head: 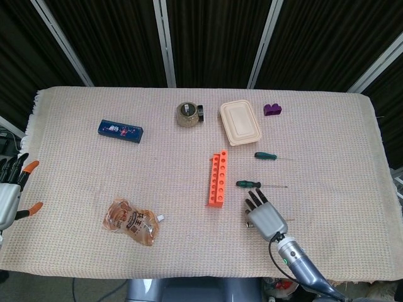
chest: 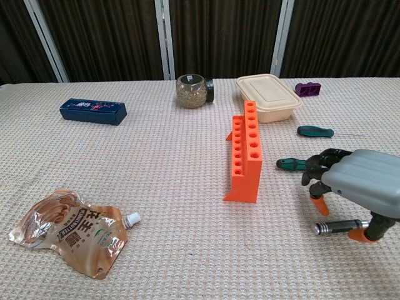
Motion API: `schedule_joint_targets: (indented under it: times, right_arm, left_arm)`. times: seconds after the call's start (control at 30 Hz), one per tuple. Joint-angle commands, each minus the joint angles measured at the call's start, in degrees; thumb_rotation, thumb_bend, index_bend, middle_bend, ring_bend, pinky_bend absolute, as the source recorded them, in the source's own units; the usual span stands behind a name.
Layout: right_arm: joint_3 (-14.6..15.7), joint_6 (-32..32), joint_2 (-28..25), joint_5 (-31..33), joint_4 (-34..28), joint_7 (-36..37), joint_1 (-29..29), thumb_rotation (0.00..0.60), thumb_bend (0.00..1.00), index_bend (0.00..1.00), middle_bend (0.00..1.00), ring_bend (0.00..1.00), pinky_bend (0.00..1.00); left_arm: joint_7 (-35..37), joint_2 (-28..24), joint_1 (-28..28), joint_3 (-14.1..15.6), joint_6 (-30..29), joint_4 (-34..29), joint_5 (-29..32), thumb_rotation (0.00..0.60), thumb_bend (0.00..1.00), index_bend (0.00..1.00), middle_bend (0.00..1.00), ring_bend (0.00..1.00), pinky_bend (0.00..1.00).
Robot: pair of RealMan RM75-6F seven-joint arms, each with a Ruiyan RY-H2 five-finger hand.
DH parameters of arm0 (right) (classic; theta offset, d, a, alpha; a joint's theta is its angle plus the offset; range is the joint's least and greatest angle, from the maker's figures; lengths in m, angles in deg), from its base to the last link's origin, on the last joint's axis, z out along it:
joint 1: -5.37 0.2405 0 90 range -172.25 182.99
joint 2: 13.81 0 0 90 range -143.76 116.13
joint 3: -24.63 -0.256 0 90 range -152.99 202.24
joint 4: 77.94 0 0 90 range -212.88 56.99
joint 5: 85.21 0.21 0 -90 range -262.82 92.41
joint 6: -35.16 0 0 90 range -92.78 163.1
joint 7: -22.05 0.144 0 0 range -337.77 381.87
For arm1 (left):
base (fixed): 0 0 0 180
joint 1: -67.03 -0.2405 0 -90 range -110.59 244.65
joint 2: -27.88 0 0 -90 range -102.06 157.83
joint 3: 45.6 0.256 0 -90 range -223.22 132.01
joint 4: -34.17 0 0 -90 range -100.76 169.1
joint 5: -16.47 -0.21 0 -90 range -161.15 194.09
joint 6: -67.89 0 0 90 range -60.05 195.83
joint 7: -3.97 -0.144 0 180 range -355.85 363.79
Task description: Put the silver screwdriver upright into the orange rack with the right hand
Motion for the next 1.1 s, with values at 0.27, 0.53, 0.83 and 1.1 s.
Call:
schedule_joint_targets:
  times: [0.27, 0.53, 0.83, 1.1]
  right_arm:
    - [0.1, 0.48, 1.85, 2.17, 0.32, -0.04, 1.06, 0.6, 0.22, 0.48, 0.14, 0.0, 0.0]
    - [0.22, 0.96, 2.61, 3.49, 0.16, 0.89, 1.28, 0.6, 0.23, 0.46, 0.1, 0.0, 0.0]
    - [0.28, 1.47, 4.13, 4.76, 0.97, 1.58, 1.79, 0.6, 0.23, 0.46, 0.1, 0.0, 0.0]
    - [0.3, 1.58, 5.34, 5.63, 2.78, 2.49, 2.51, 0.6, 0.25, 0.51, 0.11, 0.0, 0.0]
  left_arm:
    - [0.69, 0.1, 0.19, 0.14, 0.51, 0.61, 0.5, 0.6, 0.13, 0.13, 0.0, 0.0, 0.0]
    - [1.23, 0.26, 0.28, 0.23, 0.76, 1.09, 0.73, 0.6, 0.13, 0.14, 0.0, 0.0, 0.0]
    - [1.19, 0.17, 0.53, 0.24, 1.12, 1.04, 1.0, 0.6, 0.13, 0.13, 0.0, 0.0, 0.0]
    - [0.99, 0.01, 0.55, 0.27, 1.15, 0.87, 1.32, 0.6, 0.13, 0.14, 0.0, 0.0, 0.0]
